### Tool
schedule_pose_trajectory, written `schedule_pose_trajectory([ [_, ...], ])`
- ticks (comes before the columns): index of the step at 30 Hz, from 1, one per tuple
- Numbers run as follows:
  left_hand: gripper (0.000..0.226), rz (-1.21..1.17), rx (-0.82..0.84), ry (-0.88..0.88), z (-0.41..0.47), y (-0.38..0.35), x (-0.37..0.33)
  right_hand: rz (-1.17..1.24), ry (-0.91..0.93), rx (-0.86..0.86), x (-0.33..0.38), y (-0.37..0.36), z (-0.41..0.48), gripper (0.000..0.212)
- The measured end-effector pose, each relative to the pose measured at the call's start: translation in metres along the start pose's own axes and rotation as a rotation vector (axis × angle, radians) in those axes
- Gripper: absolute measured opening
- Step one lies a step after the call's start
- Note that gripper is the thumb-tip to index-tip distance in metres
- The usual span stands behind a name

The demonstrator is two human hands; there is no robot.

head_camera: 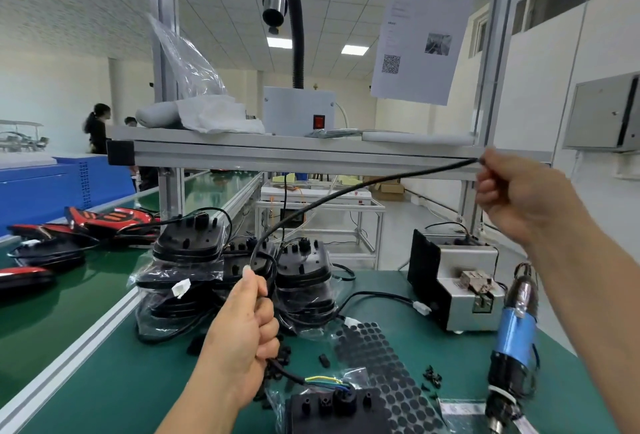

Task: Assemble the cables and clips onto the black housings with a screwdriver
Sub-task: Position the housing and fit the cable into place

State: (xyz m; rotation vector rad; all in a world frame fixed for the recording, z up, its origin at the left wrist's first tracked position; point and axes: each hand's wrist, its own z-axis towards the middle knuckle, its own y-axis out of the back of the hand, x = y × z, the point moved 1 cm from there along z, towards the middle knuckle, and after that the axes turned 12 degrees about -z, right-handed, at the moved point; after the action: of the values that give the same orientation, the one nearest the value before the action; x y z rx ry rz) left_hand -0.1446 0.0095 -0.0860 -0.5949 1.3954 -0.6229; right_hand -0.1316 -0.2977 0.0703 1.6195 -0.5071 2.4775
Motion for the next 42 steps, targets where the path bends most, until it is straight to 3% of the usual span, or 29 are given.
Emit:
schedule_pose_trajectory([
  [6,0.035,-0.036,0.055,0.007,0.003,0.017,0.007,-0.009,0.045,-0.137,0.020,0.006,0.032,0.014],
  [14,0.035,0.314,0.278,-0.020,-0.003,0.011,0.013,-0.106,0.051,-0.294,0.035,0.039,0.080,0.026],
  [18,0.038,0.388,0.320,-0.044,-0.006,0.003,0.022,0.159,0.115,-0.302,0.047,0.049,0.083,0.031],
  [21,0.038,0.293,0.258,-0.029,-0.006,0.001,0.032,0.441,0.159,-0.290,0.059,0.041,0.067,0.023],
  [22,0.037,0.229,0.220,-0.019,-0.005,0.001,0.035,0.528,0.209,-0.267,0.059,0.029,0.056,0.017],
  [24,0.036,0.105,0.162,-0.006,-0.004,0.002,0.039,0.545,0.114,-0.096,0.046,-0.008,0.015,0.017],
  [28,0.037,-0.041,0.139,0.003,-0.004,0.003,0.042,0.269,-0.135,0.337,-0.029,-0.066,-0.073,0.009],
  [30,0.035,-0.046,0.152,0.011,-0.006,0.003,0.043,0.085,-0.254,0.527,-0.069,-0.080,-0.100,0.024],
  [32,0.034,-0.003,0.180,0.009,-0.009,0.003,0.044,-0.174,-0.264,0.641,-0.096,-0.092,-0.113,0.021],
  [37,0.036,0.111,0.257,0.000,-0.014,-0.001,0.043,-0.394,-0.205,0.513,-0.117,-0.121,-0.113,0.016],
  [42,0.031,0.190,0.312,-0.052,-0.018,-0.006,0.040,-0.314,-0.109,0.517,-0.107,-0.133,-0.115,0.024],
])
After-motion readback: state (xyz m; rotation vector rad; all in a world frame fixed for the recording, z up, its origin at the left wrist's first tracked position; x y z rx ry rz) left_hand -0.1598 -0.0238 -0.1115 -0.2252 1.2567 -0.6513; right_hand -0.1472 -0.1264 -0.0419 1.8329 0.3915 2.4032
